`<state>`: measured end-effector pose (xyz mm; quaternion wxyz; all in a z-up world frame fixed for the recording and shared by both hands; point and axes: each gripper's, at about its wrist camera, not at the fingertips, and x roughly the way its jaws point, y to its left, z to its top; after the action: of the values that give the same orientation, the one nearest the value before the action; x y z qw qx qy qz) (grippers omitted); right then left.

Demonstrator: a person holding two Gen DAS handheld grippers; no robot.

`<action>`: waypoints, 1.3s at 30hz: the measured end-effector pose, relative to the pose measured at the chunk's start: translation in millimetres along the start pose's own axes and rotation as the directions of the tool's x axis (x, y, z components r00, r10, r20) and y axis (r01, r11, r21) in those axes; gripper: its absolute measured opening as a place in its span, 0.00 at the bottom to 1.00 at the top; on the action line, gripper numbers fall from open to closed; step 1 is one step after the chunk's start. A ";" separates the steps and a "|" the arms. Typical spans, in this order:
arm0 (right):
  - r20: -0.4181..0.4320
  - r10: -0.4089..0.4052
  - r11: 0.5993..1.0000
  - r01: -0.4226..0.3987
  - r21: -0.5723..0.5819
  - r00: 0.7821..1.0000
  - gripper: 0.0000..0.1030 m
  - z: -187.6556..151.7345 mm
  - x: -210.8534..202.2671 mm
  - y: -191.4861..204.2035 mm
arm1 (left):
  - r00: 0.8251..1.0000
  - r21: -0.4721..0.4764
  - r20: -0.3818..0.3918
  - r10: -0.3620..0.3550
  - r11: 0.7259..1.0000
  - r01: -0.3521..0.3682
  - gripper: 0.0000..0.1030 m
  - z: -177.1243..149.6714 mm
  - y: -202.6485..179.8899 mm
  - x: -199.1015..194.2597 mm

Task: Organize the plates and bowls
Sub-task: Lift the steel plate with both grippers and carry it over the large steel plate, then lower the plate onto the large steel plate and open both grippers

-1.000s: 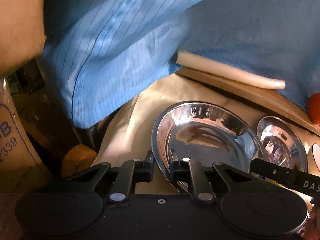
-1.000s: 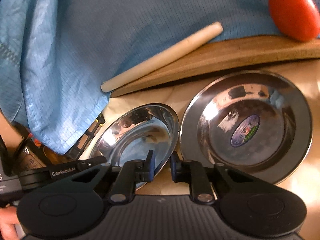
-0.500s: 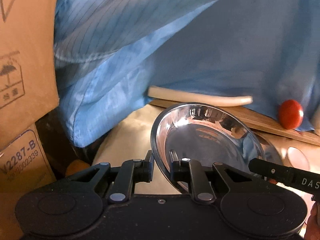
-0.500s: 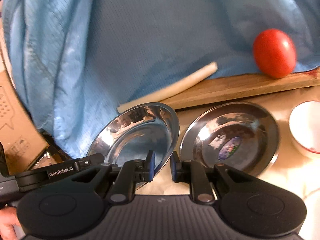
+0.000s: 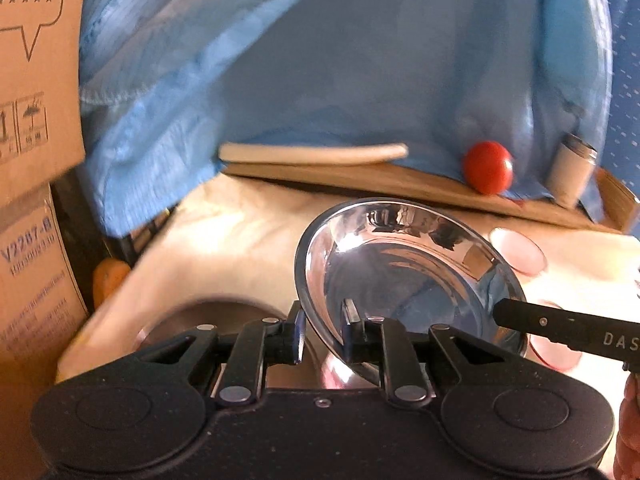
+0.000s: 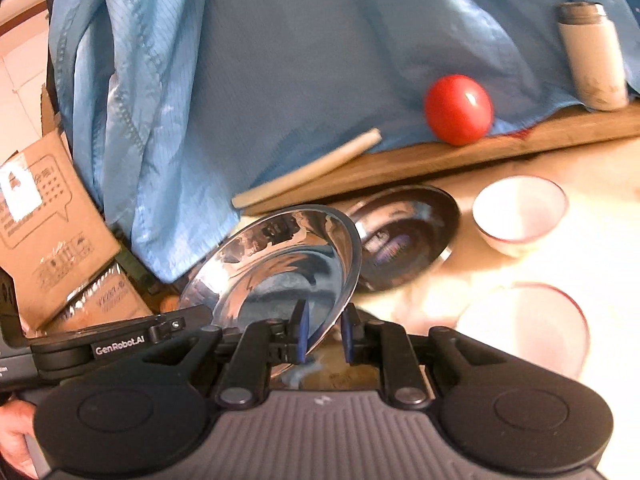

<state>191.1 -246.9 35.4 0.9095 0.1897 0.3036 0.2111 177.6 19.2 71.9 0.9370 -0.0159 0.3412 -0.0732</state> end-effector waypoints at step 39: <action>-0.069 -0.101 0.980 0.088 -0.177 0.992 0.21 -35.2 -17.4 -4.5 | 0.996 0.077 -0.090 -0.013 0.997 0.020 0.32 -63.7 -30.4 -13.3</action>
<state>157.4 -251.7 15.3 0.9192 0.0865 0.3277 0.2005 122.8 -7.7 34.0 0.9200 0.0211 0.3797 -0.0946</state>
